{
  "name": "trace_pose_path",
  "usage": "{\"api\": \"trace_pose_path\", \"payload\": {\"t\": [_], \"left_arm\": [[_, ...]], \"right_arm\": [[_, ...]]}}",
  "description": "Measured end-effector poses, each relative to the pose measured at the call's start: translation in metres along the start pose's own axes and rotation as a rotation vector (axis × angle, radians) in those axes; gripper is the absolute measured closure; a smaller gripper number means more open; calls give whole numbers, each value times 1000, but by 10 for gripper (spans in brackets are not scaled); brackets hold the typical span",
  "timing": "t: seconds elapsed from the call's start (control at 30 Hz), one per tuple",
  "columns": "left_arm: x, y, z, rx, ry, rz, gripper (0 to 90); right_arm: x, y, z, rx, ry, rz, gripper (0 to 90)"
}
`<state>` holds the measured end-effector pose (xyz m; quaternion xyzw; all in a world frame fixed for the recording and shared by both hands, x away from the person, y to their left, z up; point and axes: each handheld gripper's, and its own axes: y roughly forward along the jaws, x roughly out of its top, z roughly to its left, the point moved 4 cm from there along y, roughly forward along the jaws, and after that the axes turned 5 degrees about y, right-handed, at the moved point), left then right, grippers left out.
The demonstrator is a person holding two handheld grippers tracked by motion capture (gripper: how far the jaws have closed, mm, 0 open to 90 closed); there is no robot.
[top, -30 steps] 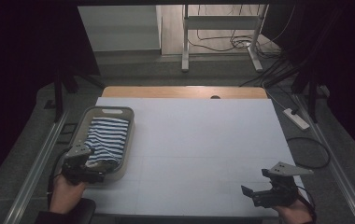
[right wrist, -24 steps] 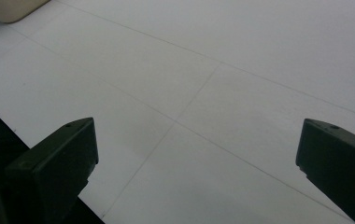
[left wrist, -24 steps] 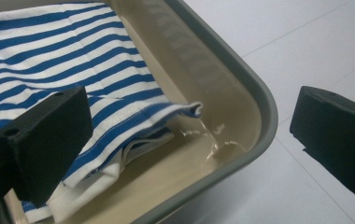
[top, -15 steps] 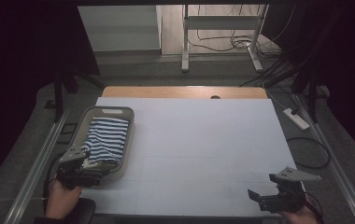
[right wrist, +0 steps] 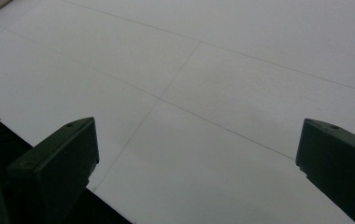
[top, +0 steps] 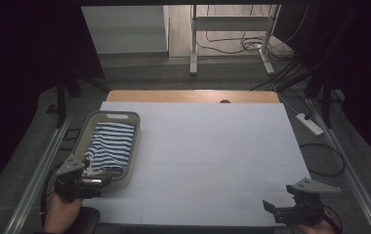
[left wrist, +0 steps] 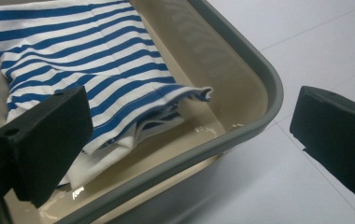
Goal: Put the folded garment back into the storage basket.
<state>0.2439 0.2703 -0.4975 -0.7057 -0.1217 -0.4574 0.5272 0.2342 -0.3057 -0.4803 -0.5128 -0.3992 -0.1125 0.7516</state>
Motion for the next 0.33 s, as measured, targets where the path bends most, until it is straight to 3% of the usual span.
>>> {"api": "trace_pose_path", "payload": {"t": [0.33], "left_arm": [[-1,-2,2,-3,-20,-12,0]], "right_arm": [[-2,-1,0,-18,-2,14,0]]}}
